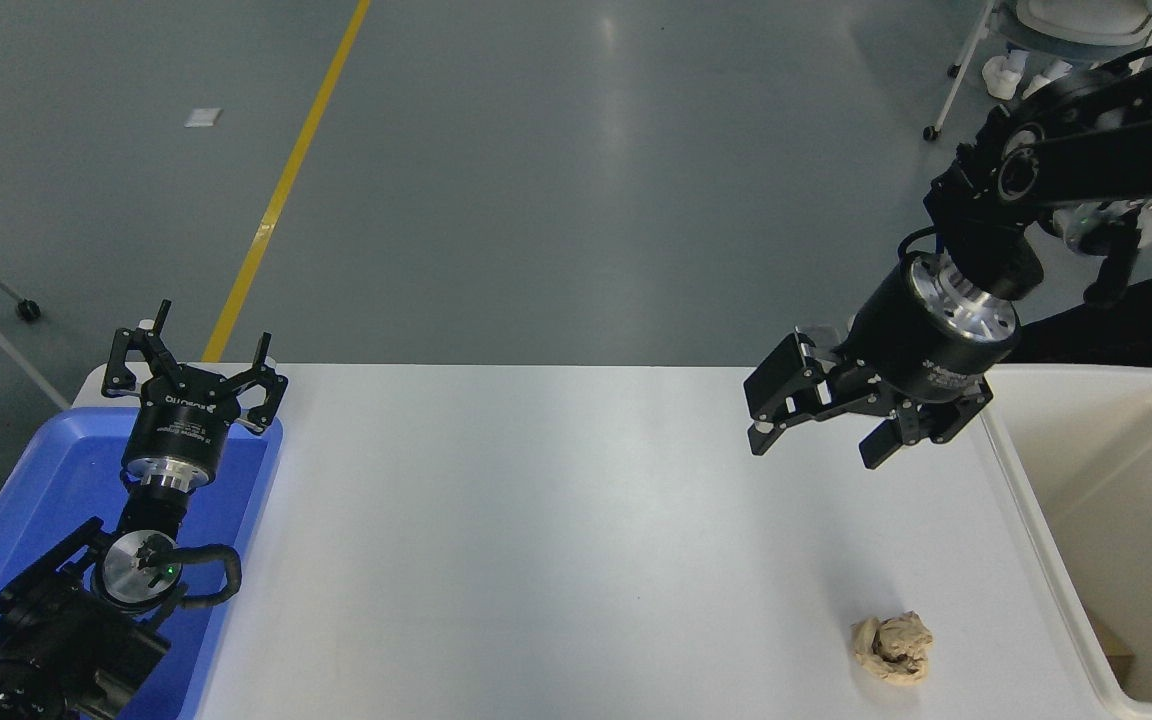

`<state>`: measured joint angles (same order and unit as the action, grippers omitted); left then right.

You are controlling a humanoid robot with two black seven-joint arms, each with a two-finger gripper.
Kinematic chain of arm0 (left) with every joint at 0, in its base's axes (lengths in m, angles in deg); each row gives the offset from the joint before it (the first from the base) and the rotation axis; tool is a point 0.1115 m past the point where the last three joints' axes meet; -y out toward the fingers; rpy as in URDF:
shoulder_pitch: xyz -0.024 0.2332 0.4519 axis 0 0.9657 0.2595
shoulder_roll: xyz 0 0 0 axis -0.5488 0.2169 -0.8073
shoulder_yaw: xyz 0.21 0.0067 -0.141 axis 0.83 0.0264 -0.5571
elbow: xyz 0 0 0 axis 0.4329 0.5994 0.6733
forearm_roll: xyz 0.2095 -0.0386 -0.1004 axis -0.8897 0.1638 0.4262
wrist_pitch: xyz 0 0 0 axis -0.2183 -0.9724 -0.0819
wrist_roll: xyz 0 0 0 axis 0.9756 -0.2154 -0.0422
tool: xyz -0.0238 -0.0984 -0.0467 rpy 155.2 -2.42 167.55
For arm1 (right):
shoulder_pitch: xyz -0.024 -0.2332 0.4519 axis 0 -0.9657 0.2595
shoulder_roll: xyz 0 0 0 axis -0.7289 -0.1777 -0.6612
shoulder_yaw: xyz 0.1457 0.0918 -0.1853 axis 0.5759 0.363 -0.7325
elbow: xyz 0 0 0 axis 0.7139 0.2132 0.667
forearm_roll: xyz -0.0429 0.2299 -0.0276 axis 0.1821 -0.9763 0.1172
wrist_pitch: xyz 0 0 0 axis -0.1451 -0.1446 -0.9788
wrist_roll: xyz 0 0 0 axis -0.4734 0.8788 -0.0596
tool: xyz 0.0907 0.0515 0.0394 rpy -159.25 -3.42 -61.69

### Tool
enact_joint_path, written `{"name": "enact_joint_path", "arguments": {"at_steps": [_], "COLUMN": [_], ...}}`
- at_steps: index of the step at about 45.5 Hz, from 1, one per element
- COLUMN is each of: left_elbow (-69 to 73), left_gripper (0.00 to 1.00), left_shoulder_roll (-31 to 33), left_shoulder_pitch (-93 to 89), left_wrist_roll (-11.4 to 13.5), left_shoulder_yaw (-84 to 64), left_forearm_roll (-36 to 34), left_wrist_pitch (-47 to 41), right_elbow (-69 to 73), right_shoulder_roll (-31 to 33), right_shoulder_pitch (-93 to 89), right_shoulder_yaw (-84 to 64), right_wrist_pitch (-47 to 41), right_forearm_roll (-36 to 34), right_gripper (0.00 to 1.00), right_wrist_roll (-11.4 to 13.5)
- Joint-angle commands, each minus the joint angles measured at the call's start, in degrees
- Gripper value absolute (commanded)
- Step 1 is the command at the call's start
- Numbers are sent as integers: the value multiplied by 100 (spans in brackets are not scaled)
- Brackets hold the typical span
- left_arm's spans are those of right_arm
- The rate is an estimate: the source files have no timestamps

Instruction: Pick up paper ball place in dustbin

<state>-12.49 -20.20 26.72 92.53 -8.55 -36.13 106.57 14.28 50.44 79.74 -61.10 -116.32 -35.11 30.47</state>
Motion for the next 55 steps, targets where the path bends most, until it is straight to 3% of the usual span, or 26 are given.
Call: {"name": "enact_joint_path", "arguments": {"at_steps": [1, 8, 21, 50, 53, 55], "left_elbow": [0, 0, 0, -9, 0, 0], "left_gripper": [100, 100, 100, 100, 100, 100], "left_shoulder_roll": [0, 0, 0, 0, 0, 0], "left_shoulder_pitch": [-6, -6, 3, 3, -6, 3], "left_wrist_roll": [4, -4, -4, -4, -4, -4], "left_shoulder_yaw": [0, 0, 18, 18, 18, 27], "left_forearm_roll": [-1, -1, -1, -1, -1, -1], "left_wrist_pitch": [1, 1, 10, 19, 19, 19], "right_elbow": [-127, -364, -1304, -2342, -2369, -2369], "right_shoulder_roll": [531, 988, 1156, 910, 883, 883], "right_shoulder_pitch": [-999, -1957, -3592, -5526, -5562, -5571], "right_shoulder_yaw": [208, 445, 858, 1676, 1676, 1676], "right_wrist_pitch": [307, 641, 1283, 2364, 2391, 2408], "right_forearm_roll": [714, 1575, 2507, 2771, 2763, 2763], "right_gripper": [100, 100, 100, 100, 96, 83], "right_wrist_roll": [-6, -6, -6, 3, -6, -6]}}
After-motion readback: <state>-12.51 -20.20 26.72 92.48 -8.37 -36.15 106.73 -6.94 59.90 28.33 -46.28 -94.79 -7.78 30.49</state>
